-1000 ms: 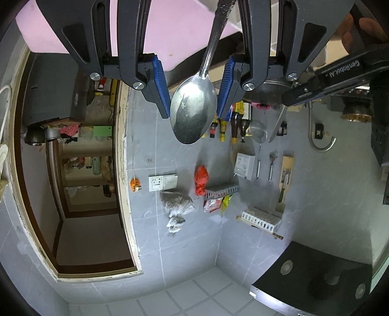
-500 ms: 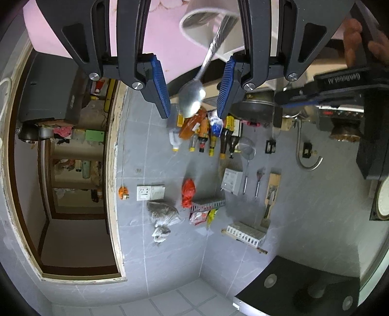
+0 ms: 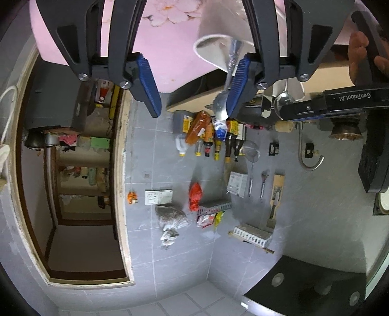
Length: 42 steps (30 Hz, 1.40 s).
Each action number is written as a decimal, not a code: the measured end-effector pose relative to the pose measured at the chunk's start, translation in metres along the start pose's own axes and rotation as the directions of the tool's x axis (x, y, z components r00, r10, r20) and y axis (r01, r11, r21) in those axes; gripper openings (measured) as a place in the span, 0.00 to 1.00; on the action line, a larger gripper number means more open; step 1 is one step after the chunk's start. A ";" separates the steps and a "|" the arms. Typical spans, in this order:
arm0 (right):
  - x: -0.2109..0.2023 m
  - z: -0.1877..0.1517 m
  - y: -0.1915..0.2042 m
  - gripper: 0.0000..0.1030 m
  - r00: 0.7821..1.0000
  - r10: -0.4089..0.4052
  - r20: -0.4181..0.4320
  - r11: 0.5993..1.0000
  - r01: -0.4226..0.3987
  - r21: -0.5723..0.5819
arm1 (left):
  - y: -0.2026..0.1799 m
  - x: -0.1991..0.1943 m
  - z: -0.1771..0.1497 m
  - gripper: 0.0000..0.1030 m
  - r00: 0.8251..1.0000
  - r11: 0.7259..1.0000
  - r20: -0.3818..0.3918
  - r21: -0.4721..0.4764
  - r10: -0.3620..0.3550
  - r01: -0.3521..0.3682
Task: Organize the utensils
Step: 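Lower the ornate spoon into the holder with the right tool while the left tool releases the knife there, then move both open tools back over the chopsticks, fork and gold spoon on the cloth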
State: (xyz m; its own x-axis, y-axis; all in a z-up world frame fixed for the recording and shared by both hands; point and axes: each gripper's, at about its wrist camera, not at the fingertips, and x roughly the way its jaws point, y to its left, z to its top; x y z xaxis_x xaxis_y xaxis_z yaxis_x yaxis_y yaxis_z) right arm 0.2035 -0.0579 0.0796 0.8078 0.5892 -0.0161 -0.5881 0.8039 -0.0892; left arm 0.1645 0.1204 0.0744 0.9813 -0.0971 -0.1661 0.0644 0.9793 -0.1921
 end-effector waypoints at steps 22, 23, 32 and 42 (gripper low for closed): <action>-0.119 -0.006 -0.092 1.00 0.964 -0.261 -0.047 0.965 0.262 0.018 | -0.109 -0.008 -0.026 0.86 0.995 0.994 -0.047 0.053 -0.091 0.094; -0.121 -0.006 -0.095 1.00 0.962 -0.268 -0.053 0.963 0.270 0.018 | -0.114 -0.007 -0.029 0.86 0.994 0.993 -0.056 0.060 -0.098 0.101; -0.136 -0.032 -0.129 1.00 0.926 -0.336 -0.174 0.940 0.342 0.005 | -0.160 0.023 -0.061 0.86 0.961 0.978 -0.234 0.118 -0.144 0.175; -0.117 -0.069 -0.163 0.93 0.867 -0.299 -0.398 0.941 0.338 0.028 | -0.178 0.076 -0.093 0.84 0.879 0.976 -0.465 0.118 -0.106 0.180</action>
State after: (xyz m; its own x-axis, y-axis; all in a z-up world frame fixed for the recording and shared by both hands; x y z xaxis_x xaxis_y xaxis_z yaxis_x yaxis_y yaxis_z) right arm 0.2080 -0.2638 0.0276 0.8924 0.2378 -0.3835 -0.2816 0.9576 -0.0615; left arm 0.2109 -0.0776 0.0063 0.7717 -0.2719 -0.5750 0.2612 0.9597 -0.1033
